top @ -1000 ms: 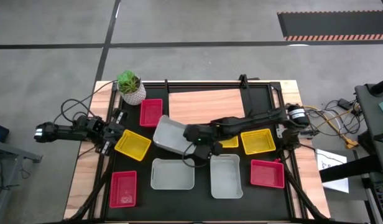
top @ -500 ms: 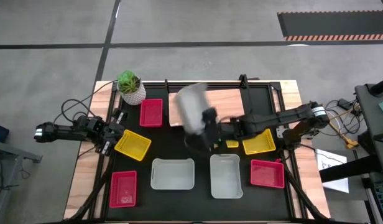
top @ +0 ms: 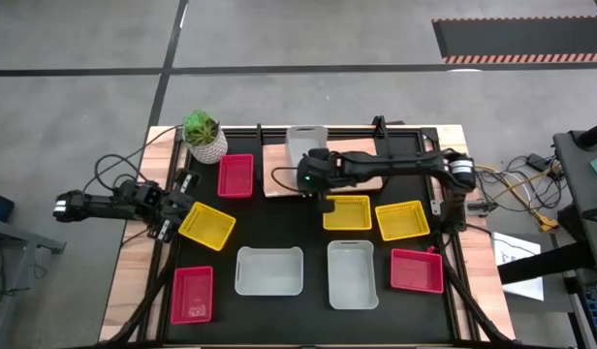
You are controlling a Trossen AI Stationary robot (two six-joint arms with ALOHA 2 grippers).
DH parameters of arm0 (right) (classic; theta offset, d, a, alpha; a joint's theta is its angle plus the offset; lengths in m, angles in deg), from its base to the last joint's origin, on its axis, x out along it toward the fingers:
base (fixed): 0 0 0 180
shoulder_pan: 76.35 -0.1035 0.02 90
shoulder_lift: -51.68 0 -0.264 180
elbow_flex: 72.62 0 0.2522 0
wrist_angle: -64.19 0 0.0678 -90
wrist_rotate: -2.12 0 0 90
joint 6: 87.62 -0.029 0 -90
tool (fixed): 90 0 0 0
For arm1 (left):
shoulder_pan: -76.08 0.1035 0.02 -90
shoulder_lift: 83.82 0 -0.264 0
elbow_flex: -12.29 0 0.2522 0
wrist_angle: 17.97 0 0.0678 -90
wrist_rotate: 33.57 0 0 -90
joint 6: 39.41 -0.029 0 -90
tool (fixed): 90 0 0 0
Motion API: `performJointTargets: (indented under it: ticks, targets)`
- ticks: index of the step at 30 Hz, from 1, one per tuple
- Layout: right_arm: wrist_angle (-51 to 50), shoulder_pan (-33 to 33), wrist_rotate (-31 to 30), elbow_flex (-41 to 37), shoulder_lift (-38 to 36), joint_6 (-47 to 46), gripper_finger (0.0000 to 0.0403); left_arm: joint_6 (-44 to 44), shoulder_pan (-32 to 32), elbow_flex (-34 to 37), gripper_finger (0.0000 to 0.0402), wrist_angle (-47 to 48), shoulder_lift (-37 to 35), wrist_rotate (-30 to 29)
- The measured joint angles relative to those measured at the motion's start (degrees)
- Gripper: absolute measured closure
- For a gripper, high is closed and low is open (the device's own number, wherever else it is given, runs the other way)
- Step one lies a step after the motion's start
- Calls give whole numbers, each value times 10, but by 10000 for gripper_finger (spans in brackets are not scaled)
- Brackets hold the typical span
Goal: Stack baskets on shelf by color
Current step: Put the top gray bin on the shelf
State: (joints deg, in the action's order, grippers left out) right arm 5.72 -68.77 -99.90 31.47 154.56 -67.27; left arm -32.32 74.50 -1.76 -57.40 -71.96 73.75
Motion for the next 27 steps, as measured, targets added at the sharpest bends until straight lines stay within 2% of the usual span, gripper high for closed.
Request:
performJointTargets:
  ticks: [8, 17, 27]
  targets:
    - [-20, 6, 20, 59, 43, 2, 388, 0, 0, 0, 402, -3, 0, 0]
    - [-37, 6, 21, 113, 46, -9, 327, -3, 0, -1, 402, -4, 0, 0]
    - [-185, 6, 19, 242, 39, -17, 289, -3, 0, -1, 402, -3, 1, 0]
